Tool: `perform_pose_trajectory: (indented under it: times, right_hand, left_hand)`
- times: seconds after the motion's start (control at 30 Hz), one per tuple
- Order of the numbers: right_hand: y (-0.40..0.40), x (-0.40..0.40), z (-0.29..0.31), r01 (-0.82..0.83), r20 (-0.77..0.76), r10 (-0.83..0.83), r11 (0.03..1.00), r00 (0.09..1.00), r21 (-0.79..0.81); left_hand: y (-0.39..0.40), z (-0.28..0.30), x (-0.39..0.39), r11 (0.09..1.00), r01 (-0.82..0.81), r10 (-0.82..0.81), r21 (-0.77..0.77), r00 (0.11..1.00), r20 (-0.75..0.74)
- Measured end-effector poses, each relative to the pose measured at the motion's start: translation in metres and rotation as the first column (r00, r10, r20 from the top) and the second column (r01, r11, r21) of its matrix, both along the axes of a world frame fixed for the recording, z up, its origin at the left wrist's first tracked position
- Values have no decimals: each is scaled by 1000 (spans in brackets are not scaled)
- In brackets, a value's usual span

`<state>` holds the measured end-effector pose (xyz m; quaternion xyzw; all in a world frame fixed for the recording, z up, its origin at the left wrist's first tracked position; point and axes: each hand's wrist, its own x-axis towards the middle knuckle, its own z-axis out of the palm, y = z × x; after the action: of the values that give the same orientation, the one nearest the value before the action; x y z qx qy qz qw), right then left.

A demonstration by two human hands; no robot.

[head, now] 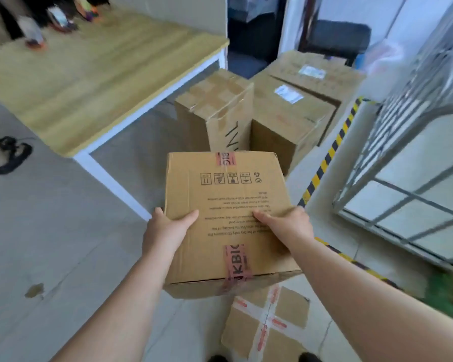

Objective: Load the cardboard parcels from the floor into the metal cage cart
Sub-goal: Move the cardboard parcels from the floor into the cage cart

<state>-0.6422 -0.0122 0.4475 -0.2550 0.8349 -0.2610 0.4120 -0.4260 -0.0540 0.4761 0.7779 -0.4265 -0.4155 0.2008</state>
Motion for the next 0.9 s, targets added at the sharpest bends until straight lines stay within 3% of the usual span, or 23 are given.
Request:
perform_pose_trajectory:
  times: [0.2, 0.37, 0.47, 0.63, 0.9]
  right_hand:
    - [78, -129, 24, 339, -21, -340, 940, 940, -22]
    - [146, -257, -18, 504, -97, -498, 861, 862, 61]
    - [176, -330, -61, 563, -136, -549, 819, 825, 110]
    - [216, -428, -163, 614, -179, -588, 763, 789, 204]
    - [225, -525, -316, 634, -190, -606, 717, 773, 290]
  left_hand:
    - [10, 20, -154, 941, 337, -337, -22, 941, -36]
    - [42, -39, -307, 854, 517, -508, 57, 852, -129]
    - [61, -95, -390, 808, 572, -544, 139, 816, -198]
    - [96, -194, -502, 755, 606, -577, 251, 795, -186]
    - [108, -344, -604, 733, 598, -587, 324, 797, -143]
